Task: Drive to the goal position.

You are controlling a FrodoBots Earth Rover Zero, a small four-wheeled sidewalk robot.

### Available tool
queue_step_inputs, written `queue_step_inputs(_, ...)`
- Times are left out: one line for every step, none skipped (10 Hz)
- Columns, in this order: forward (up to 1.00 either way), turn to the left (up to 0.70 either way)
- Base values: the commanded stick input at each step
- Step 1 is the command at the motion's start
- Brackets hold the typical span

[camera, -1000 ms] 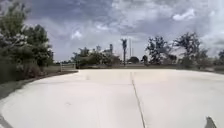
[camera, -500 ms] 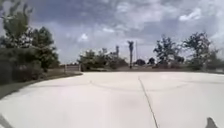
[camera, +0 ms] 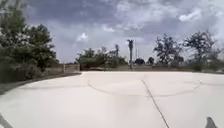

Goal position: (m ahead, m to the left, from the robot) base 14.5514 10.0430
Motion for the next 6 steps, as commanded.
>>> queue_step_inputs(0.70, 0.00)
queue_step_inputs(0.70, 0.00)
queue_step_inputs(0.70, 0.31)
queue_step_inputs(0.70, 0.35)
queue_step_inputs(0.70, 0.17)
queue_step_inputs(0.70, 0.00)
